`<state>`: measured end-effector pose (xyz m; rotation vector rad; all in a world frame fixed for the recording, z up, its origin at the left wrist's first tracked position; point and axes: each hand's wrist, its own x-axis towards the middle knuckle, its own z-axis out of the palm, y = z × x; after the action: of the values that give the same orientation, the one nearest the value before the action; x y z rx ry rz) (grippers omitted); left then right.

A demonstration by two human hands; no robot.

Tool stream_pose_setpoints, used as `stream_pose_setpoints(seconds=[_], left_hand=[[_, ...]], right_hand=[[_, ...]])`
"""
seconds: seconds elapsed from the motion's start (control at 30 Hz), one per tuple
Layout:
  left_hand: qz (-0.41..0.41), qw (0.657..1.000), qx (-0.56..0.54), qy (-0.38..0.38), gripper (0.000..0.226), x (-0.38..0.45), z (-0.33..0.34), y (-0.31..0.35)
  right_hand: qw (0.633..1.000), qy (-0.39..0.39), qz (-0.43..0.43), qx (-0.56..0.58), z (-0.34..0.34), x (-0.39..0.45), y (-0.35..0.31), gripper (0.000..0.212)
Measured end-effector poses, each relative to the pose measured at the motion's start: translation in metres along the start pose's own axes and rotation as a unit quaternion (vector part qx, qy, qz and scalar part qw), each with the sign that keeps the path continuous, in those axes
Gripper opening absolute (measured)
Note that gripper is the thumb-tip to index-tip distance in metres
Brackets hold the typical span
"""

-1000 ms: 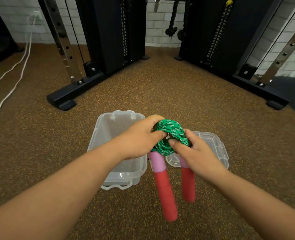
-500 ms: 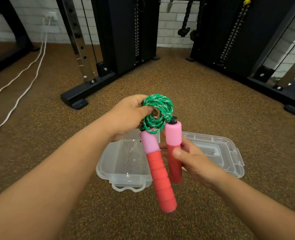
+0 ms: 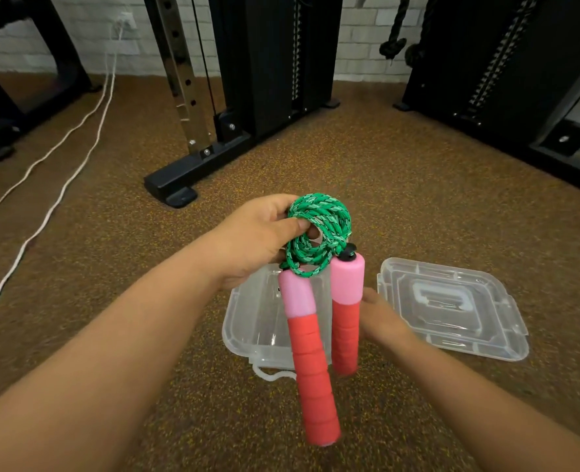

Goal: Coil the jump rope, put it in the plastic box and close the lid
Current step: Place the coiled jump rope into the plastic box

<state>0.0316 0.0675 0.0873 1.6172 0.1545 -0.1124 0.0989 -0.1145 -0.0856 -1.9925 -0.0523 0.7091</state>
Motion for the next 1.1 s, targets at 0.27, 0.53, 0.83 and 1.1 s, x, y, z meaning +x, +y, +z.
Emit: stream_pose_setpoints(seconds=[0.27, 0.53, 0.83, 1.1], left_hand=[[-0.01, 1.0, -0.012, -0.004, 0.025, -0.003, -0.004, -0.001], [-0.005, 1.0, 0.001, -0.011, 0.026, 0.002, 0.009, 0.007], [0.022, 0.998, 0.057, 0.015, 0.026, 0.016, 0.02, -0.002], [0.014, 0.992, 0.088, 0.09, 0.027, 0.031, 0.015, -0.046]], right_hand=[[0.995, 0.011, -0.054, -0.081, -0.006, -0.025, -0.015, 0.015], [0.993, -0.036, -0.046, -0.101, -0.035, -0.081, 0.008, 0.014], [0.957, -0.057, -0.259, 0.114, -0.04, -0.099, -0.046, 0.063], [0.974, -0.036, -0.223, 0.0, 0.003, -0.08, -0.04, 0.037]])
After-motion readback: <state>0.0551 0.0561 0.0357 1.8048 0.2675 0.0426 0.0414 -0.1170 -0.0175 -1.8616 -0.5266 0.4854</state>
